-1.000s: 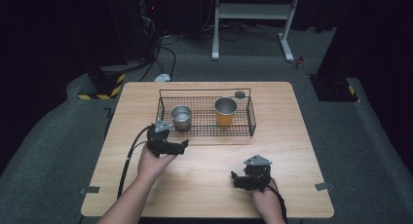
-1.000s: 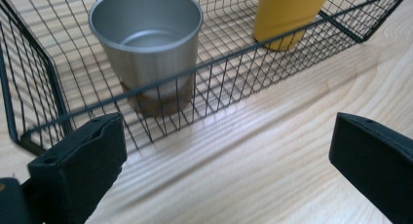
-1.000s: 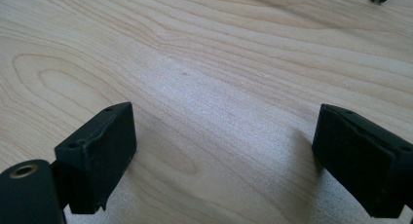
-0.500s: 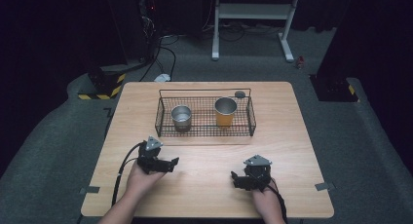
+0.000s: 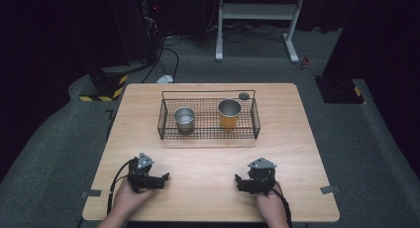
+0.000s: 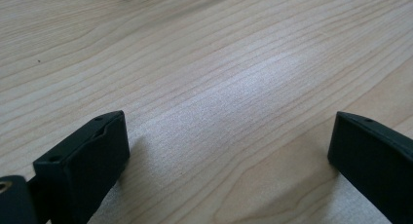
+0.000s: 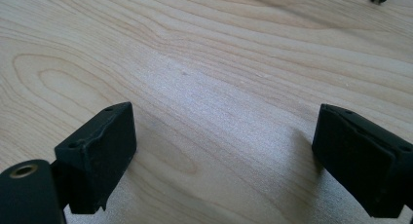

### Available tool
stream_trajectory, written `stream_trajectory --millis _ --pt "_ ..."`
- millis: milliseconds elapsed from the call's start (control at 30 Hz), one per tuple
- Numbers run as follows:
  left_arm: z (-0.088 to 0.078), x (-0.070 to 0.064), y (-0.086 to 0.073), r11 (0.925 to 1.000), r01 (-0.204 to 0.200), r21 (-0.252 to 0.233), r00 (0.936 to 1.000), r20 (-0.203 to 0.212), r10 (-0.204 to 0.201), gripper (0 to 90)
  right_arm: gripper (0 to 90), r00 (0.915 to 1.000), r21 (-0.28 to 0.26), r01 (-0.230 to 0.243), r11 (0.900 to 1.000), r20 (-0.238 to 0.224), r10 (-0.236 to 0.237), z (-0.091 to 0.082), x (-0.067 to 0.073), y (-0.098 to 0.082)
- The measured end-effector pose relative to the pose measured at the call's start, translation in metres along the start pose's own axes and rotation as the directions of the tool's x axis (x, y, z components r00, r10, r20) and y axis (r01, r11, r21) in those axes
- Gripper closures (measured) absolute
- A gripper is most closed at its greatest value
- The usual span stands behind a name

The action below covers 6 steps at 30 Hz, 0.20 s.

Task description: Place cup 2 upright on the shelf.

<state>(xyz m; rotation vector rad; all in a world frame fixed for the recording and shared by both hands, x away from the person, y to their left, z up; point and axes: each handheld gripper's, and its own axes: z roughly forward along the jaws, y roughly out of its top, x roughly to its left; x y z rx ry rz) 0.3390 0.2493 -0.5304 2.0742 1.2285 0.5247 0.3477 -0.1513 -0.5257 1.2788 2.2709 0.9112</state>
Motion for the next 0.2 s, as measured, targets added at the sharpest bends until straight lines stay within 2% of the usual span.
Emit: stream_trajectory --millis 200 --pt "0.0 -0.0003 -0.0001 1.0 0.005 0.0 1.0 0.0 -0.005 2.1 9.4 1.0 -0.001 -0.003 1.0 0.007 0.003 -0.0002 0.0003 -0.0001"
